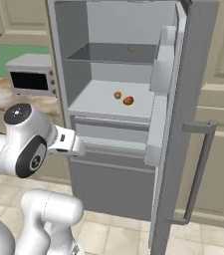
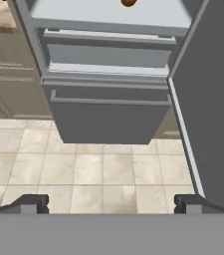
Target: Place the mango in the correct fridge rack based on whether it is a fruit or vegetable. Finally, close the fridge door.
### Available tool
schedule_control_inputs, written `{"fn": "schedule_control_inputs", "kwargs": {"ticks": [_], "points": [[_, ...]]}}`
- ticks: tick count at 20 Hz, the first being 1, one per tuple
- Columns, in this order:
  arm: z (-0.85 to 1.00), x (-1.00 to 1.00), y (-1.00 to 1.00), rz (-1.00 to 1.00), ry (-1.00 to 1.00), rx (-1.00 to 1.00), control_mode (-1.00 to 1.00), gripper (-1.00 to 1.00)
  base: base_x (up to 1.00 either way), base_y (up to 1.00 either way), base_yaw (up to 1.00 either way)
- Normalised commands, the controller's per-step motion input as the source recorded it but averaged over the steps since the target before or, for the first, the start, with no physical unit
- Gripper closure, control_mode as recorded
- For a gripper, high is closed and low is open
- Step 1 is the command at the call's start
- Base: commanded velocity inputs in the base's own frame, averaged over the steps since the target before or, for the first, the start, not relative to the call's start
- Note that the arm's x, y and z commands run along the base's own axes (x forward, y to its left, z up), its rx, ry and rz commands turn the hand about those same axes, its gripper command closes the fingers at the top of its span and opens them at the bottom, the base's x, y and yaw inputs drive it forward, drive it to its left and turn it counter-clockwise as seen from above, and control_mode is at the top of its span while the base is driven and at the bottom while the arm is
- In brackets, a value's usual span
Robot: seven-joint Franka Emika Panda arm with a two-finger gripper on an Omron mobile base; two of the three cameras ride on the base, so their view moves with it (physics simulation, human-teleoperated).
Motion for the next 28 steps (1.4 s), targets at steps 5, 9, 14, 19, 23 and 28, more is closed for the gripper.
{"fn": "schedule_control_inputs", "kwargs": {"ticks": [5, 9, 14, 19, 23, 28], "points": [[0.0, 0.0, 0.0, 0.0, 0.0, 0.0, 1.0, -1.0, -0.46, -0.13, -0.07], [0.0, 0.0, 0.0, 0.0, 0.0, 0.0, 1.0, -1.0, -0.44, -0.33, -0.09], [0.0, 0.0, 0.0, 0.0, 0.0, 0.0, 1.0, -1.0, -0.31, -0.34, -0.07], [0.0, 0.0, 0.0, 0.0, -0.01, 0.0, -1.0, -1.0, -0.04, -0.08, -0.01], [0.0, 0.0, -0.01, 0.0, 0.0, 0.0, -1.0, -1.0, 0.0, 0.0, 0.0], [0.0, -0.01, -0.19, 0.0, -0.1, 0.0, -1.0, -1.0, 0.0, 0.0, 0.0]]}}
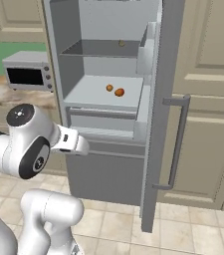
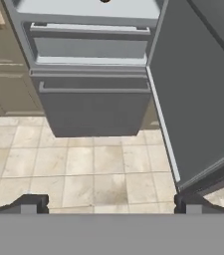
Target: Place the mango in the correct fridge rack based on whether it is a fruit or vegetable. Finally, close the fridge door.
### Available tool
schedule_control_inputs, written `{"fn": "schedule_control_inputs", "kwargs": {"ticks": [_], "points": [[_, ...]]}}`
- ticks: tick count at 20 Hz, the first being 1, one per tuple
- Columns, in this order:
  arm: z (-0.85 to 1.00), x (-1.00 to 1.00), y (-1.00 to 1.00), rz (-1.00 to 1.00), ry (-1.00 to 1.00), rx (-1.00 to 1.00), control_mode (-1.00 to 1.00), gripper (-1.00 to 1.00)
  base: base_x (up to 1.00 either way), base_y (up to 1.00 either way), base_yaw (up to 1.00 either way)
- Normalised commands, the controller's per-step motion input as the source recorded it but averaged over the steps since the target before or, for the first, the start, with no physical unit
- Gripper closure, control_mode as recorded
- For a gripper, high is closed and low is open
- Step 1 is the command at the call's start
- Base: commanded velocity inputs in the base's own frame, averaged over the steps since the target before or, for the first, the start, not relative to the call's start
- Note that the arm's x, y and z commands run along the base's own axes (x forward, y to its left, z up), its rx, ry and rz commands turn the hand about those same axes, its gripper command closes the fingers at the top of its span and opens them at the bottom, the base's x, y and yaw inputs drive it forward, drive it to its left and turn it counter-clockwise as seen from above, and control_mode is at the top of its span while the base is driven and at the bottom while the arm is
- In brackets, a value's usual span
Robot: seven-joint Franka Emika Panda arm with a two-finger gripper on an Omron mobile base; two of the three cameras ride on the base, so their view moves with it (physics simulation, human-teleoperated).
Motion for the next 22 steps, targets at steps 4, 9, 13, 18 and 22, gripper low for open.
{"fn": "schedule_control_inputs", "kwargs": {"ticks": [4, 9, 13, 18, 22], "points": [[0.03, -0.26, -0.53, -0.06, -0.18, 0.0, -1.0, -1.0, 0.0, 0.0, 0.0], [0.0, -0.27, -0.83, -0.12, -0.17, 0.01, -1.0, -1.0, 0.0, 0.0, 0.0], [0.0, -0.03, -0.9, -0.16, -0.08, 0.04, -1.0, -1.0, 0.0, 0.0, 0.0], [-0.01, 0.0, -0.98, -0.05, -0.1, 0.11, -1.0, -1.0, 0.0, 0.0, 0.0], [-0.03, 0.01, -0.99, 0.0, -0.08, 0.12, -1.0, -1.0, 0.0, 0.0, 0.0]]}}
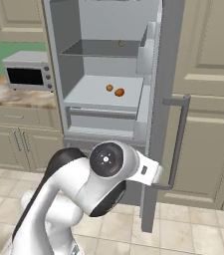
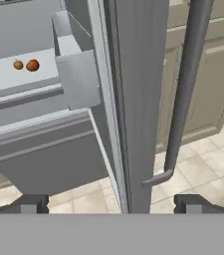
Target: Place the mango in the correct fridge rack based on whether it is a fruit or vegetable. Finally, close the fridge door.
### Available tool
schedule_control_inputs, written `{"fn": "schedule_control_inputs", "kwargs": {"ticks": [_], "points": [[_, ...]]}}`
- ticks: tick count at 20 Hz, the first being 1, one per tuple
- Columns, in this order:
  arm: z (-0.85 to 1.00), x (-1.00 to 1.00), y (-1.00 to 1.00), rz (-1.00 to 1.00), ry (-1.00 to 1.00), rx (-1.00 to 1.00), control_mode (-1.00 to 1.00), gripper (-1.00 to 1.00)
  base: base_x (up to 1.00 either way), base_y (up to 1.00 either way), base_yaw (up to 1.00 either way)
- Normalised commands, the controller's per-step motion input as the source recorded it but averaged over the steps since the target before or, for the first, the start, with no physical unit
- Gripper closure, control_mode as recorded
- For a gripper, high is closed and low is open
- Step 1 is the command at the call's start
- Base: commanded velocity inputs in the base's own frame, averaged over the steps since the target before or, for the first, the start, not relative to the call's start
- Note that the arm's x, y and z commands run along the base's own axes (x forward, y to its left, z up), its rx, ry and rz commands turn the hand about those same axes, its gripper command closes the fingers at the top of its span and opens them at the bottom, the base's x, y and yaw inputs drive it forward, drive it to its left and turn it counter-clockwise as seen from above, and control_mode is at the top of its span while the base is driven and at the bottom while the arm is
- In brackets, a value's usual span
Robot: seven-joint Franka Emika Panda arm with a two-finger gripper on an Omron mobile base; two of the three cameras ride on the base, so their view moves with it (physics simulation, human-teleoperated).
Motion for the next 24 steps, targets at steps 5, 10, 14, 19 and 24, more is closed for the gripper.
{"fn": "schedule_control_inputs", "kwargs": {"ticks": [5, 10, 14, 19, 24], "points": [[0.0, 0.2, -1.0, 0.0, -0.06, 0.25, -1.0, -1.0, 0.0, 0.0, 0.0], [0.0, 0.07, -1.0, 0.05, 0.0, 0.45, -1.0, -1.0, 0.0, 0.0, 0.0], [0.0, 0.24, -0.99, 0.03, 0.0, 0.47, -1.0, -1.0, 0.0, 0.0, 0.0], [0.0, 0.48, -0.71, 0.05, 0.0, 0.4, -1.0, -1.0, 0.0, 0.0, 0.0], [-0.01, 0.75, -0.4, 0.11, 0.0, 0.28, -1.0, -1.0, 0.0, 0.0, 0.0]]}}
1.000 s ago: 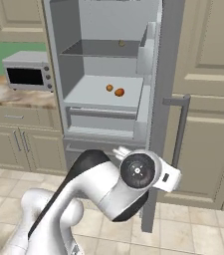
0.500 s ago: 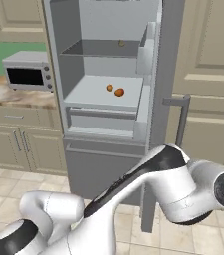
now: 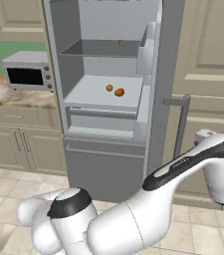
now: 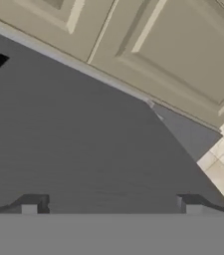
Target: Place the mango in the correct fridge rack based on whether it is a fruit or vegetable. Finally, close the fridge door.
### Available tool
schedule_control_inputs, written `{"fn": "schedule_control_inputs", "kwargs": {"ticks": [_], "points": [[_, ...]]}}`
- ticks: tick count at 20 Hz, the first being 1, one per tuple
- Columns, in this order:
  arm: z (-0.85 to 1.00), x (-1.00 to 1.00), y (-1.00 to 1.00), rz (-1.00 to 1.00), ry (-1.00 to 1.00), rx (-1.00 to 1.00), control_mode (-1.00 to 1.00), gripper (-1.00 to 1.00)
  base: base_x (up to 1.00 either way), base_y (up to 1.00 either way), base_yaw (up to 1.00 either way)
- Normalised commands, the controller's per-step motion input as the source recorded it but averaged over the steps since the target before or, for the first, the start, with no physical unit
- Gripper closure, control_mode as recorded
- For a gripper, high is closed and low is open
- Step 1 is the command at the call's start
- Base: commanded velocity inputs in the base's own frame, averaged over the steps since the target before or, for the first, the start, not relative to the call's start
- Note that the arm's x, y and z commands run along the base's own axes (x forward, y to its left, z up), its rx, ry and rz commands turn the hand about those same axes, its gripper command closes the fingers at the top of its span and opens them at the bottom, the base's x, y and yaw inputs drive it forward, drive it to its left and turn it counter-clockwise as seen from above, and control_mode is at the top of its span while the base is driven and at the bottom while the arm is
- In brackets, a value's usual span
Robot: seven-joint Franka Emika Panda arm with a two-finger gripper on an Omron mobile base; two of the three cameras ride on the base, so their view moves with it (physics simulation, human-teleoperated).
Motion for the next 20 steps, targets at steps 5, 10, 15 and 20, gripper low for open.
{"fn": "schedule_control_inputs", "kwargs": {"ticks": [5, 10, 15, 20], "points": [[-0.04, 1.0, -0.23, 0.19, 0.1, 0.25, -1.0, -1.0, 0.0, 0.0, 0.0], [-0.23, 0.86, -0.03, 0.22, 0.06, 0.23, -1.0, -1.0, 0.0, 0.0, 0.0], [-0.49, 0.51, 0.21, 0.25, 0.03, 0.17, -1.0, -1.0, 0.0, 0.0, 0.0], [-0.65, 0.01, 0.71, 0.33, -0.01, 0.04, -1.0, -1.0, 0.0, 0.0, 0.0]]}}
